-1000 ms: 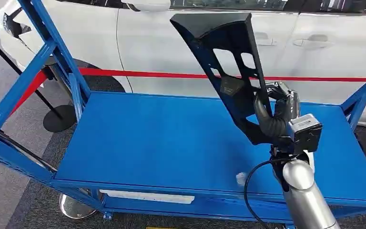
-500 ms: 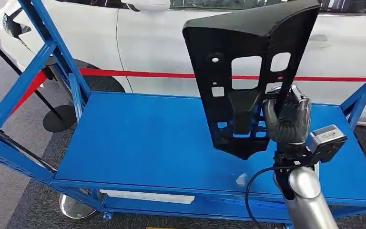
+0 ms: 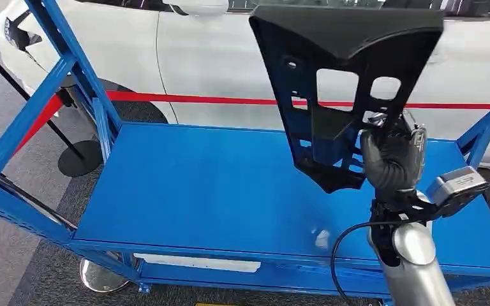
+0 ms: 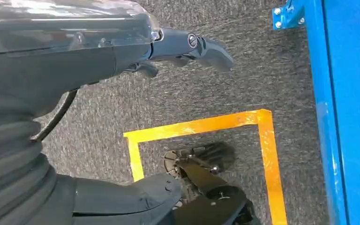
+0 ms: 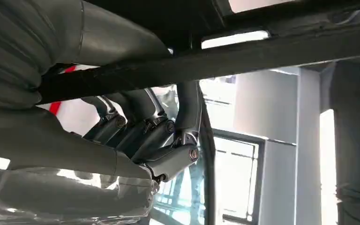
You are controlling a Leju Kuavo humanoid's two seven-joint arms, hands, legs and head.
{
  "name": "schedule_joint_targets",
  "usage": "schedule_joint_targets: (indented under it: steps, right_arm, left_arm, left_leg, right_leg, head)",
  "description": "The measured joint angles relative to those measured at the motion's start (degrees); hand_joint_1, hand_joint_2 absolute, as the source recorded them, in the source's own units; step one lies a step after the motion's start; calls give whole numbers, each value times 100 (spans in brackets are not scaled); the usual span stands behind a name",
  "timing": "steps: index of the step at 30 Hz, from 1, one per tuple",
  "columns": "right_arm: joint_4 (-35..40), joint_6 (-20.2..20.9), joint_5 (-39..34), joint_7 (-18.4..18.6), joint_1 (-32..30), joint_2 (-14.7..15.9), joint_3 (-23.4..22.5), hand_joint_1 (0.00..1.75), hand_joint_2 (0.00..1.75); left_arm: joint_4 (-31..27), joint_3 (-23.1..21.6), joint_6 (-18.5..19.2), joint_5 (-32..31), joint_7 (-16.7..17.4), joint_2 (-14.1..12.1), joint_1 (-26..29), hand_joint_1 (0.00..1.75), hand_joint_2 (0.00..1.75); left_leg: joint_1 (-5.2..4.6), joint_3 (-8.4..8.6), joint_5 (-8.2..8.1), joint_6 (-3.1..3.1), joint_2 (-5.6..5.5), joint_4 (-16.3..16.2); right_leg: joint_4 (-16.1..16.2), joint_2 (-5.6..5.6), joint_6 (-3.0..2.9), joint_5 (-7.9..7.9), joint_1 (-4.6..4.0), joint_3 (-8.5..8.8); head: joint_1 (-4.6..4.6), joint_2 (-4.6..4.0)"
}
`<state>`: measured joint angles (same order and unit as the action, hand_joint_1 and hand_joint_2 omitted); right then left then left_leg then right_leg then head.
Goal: Take the parts from the cabinet and place them on the table.
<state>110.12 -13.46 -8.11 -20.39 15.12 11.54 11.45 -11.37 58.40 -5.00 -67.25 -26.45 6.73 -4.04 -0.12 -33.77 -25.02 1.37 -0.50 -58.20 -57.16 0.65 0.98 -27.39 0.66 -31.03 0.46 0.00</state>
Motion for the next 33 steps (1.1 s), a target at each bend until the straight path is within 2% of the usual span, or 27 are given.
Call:
schedule_joint_targets:
  steps: [5, 8, 9, 10, 11, 12, 13, 14, 15, 16, 18, 19, 20, 23, 24, 25, 26, 27, 28, 29, 30, 31, 32, 33]
  right_arm:
    - [89, 15, -57, 50, 40, 0, -98, 175, 175]
    - [89, 20, -61, 59, 42, -9, -109, 175, 175]
    - [87, 22, -63, 61, 43, -11, -114, 175, 175]
    - [87, 22, -65, 63, 49, -13, -114, 175, 175]
    - [87, 33, -65, 61, 69, -13, -114, 175, 175]
    - [85, 33, -72, 61, 67, -15, -114, 175, 175]
    - [76, 33, -72, 63, 59, -15, -114, 175, 175]
    - [59, 35, -76, 63, 54, -17, -114, 175, 175]
    - [48, 35, -81, 63, 53, -20, -114, 175, 175]
    - [41, 39, -87, 65, 55, -20, -114, 175, 175]
    - [39, 41, -105, 83, 58, -24, -111, 175, 175]
    - [39, 44, -107, 83, 60, -26, -109, 175, 175]
    - [30, 50, -111, 85, 57, -33, -105, 175, 175]
    - [24, 50, -118, 90, 55, -39, -103, 175, 175]
    - [22, 50, -120, 90, 57, -44, -103, 175, 175]
    - [22, 48, -122, 90, 69, -53, -103, 175, 175]
    - [22, 48, -122, 87, 69, -65, -103, 175, 175]
    - [19, 48, -122, 90, 67, -70, -103, 175, 175]
    - [11, 48, -122, 90, 66, -85, -103, 175, 175]
    - [4, 50, -122, 90, 65, -101, -100, 175, 175]
    - [-7, 50, -122, 90, 62, -105, -98, 175, 175]
    - [-16, 48, -122, 90, 60, -114, -96, 175, 175]
    - [-24, 48, -122, 90, 61, -135, -94, 175, 175]
    - [-24, 48, -122, 90, 61, -140, -89, 175, 175]
  left_arm:
    - [0, 0, -2, -55, 79, -35, 5, 0, 175]
    - [0, 0, -15, -72, 127, -50, 2, 0, 175]
    - [0, 0, -15, -79, 142, -50, 1, 0, 175]
    - [0, 0, -20, -81, 157, -50, -4, 0, 175]
    - [0, 0, -33, -89, 166, -52, -5, 0, 175]
    - [0, 0, -37, -98, 175, -52, -6, 0, 175]
    - [0, 0, -44, -105, 179, -55, -3, 0, 175]
    - [0, 0, -50, -114, 188, -55, 1, 0, 175]
    - [0, 0, -59, -118, 205, -57, 3, 0, 175]
    - [0, 0, -74, -124, 227, -59, 3, 0, 175]
    - [0, 0, -116, -138, 258, -59, 1, 0, 175]
    - [0, 0, -118, -138, 264, -67, 1, 0, 175]
    - [0, 0, -131, -140, 278, -81, -4, 0, 175]
    - [0, 0, -136, -149, 295, -94, 3, 0, 175]
    - [0, 0, -140, -151, 302, -104, 10, 0, 175]
    - [0, 0, -155, -164, 315, -114, 6, 0, 175]
    - [0, 0, -162, -175, 332, -116, 5, 0, 175]
    - [0, 0, -164, -177, 354, -116, 5, 0, 175]
    - [0, 0, -162, -179, 365, -116, 5, 0, 175]
    - [0, 0, -162, -179, 369, -118, 5, 0, 175]
    - [0, 0, -162, -179, 376, -125, 5, 0, 175]
    - [0, 0, -162, -179, 385, -136, 3, 0, 175]
    - [0, 0, -158, -179, 387, -151, 1, 0, 175]
    - [0, 0, -157, -179, 387, -166, -4, 0, 175]
  left_leg:
    - [-33, -8, -22, 36, 0, -24]
    - [-31, -8, 16, 87, 3, -6]
    - [36, 24, 68, 132, 21, 70]
    - [29, 33, 82, 143, 20, 99]
    - [32, 23, 95, 167, 25, 102]
    - [28, 13, 97, 166, 27, 102]
    - [25, 4, 99, 165, 27, 101]
    - [26, -7, 103, 161, 27, 94]
    - [31, -21, 107, 154, 27, 79]
    - [40, -41, 106, 147, 26, 53]
    - [67, -82, 89, 90, 18, -23]
    - [63, -108, 86, 44, 12, -51]
    - [43, -137, 104, -7, 2, -65]
    - [38, -157, 187, -139, -2, -35]
    - [49, -176, 189, -169, -8, -42]
    - [72, -235, 21, -197, 4, -157]
    - [75, -343, -272, -217, 15, -460]
    - [82, -512, -596, -238, 16, -939]
    - [83, -657, -834, -253, 16, -1381]
    - [82, -746, -971, -258, 16, -1708]
    - [81, -728, -973, -253, 16, -1819]
    - [76, -550, -841, -222, 16, -1634]
    - [65, -283, -661, -181, 15, -1252]
    - [41, 70, -476, -118, 15, -723]
  right_leg:
    - [1, -1, 27, -8, 16, 4]
    - [16, 4, 80, 22, 16, 11]
    - [-22, -3, 87, -41, 34, 4]
    - [-148, -23, 101, -166, 30, -45]
    - [-475, -30, 119, -405, 35, -195]
    - [-948, -30, 138, -660, 49, -401]
    - [-1335, -30, 156, -812, 63, -575]
    - [-1569, -32, 172, -846, 74, -679]
    - [-1573, -35, 188, -767, 88, -678]
    - [-1373, -38, 203, -565, 108, -576]
    - [-475, -66, 226, -83, 145, -106]
    - [-177, -69, 225, -161, 146, 40]
    - [-181, -29, 149, -98, 79, 35]
    - [-178, -28, 28, -65, 57, -49]
    - [-135, -37, -44, -18, 93, -71]
    - [-127, -61, -107, 24, 92, -98]
    - [-129, -65, -160, 57, 87, -143]
    - [-132, -70, -191, 94, 72, -198]
    - [-136, -75, -206, 129, 55, -250]
    - [-145, -75, -214, 163, 36, -307]
    - [-156, -75, -217, 196, 14, -359]
    - [-166, -74, -218, 233, -9, -415]
    - [-174, -70, -216, 263, -29, -451]
    - [-178, -68, -211, 293, -51, -480]
  head:
    - [0, 0]
    - [-2, 0]
    - [-1, 0]
    - [15, 0]
    - [37, 0]
    - [46, 0]
    - [46, 0]
    - [46, 0]
    - [50, 0]
    - [48, 0]
    - [50, 0]
    - [55, 0]
    - [68, 0]
    - [59, 0]
    - [68, 0]
    - [52, 0]
    - [22, 0]
    - [9, 0]
    - [4, 0]
    - [7, 0]
    - [2, 0]
    - [4, 0]
    - [2, 0]
    - [0, 0]
